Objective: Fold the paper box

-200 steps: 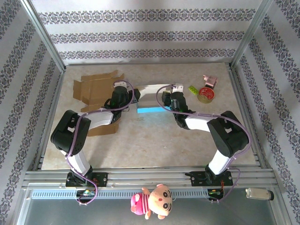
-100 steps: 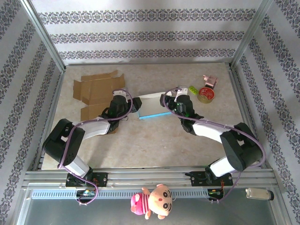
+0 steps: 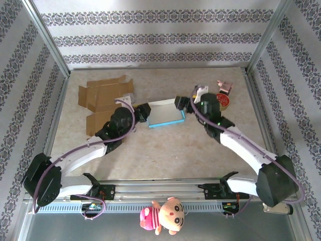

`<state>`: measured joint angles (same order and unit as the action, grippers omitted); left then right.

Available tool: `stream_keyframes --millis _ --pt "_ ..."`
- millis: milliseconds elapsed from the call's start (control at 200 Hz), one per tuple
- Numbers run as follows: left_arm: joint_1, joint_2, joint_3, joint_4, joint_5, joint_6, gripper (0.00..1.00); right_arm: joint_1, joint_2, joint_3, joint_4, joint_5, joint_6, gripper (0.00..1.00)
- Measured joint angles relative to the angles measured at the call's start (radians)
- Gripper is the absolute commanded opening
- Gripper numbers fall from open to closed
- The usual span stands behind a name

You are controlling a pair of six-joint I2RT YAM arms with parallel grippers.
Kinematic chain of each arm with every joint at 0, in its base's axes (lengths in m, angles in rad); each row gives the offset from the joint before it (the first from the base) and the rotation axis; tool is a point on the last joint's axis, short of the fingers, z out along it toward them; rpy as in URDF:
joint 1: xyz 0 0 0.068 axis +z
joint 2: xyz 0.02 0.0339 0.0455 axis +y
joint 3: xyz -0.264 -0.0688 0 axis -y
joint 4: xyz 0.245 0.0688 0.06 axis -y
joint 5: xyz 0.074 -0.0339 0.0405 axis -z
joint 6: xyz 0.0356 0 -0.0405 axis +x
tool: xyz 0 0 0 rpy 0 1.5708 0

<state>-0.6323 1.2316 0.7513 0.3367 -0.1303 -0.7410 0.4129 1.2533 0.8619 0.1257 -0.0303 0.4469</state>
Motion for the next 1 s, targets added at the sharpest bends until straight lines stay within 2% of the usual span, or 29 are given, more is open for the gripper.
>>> stream_keyframes --millis 55,115,245,335,445,575,750,904,999 --pt "0.031 0.018 0.096 -0.094 -0.008 -0.036 0.37 -0.060 0.067 0.134 -0.094 -0.055 -0.001 0.84" --pt "0.091 0.056 0.187 -0.156 0.029 -0.088 0.37 -0.114 0.158 0.286 -0.198 -0.114 -0.004 0.83" --pt "0.235 0.203 0.285 -0.195 0.190 -0.215 0.34 -0.195 0.413 0.612 -0.424 -0.259 -0.016 0.79" --pt "0.280 0.336 0.328 -0.249 0.272 -0.259 0.33 -0.201 0.542 0.712 -0.536 -0.315 -0.035 0.79" --pt "0.278 0.444 0.338 -0.301 0.355 -0.290 0.32 -0.174 0.626 0.715 -0.650 -0.317 -0.065 0.79" --pt "0.267 0.473 0.303 -0.290 0.408 -0.328 0.20 -0.141 0.641 0.635 -0.703 -0.279 -0.100 0.78" --pt "0.254 0.506 0.216 -0.237 0.437 -0.368 0.13 -0.111 0.641 0.518 -0.701 -0.204 -0.135 0.78" --pt "0.245 0.579 0.177 -0.227 0.444 -0.378 0.12 -0.097 0.642 0.490 -0.706 -0.142 -0.161 0.80" --pt "0.245 0.579 0.178 -0.243 0.436 -0.353 0.22 -0.096 0.639 0.491 -0.706 -0.137 -0.166 0.82"
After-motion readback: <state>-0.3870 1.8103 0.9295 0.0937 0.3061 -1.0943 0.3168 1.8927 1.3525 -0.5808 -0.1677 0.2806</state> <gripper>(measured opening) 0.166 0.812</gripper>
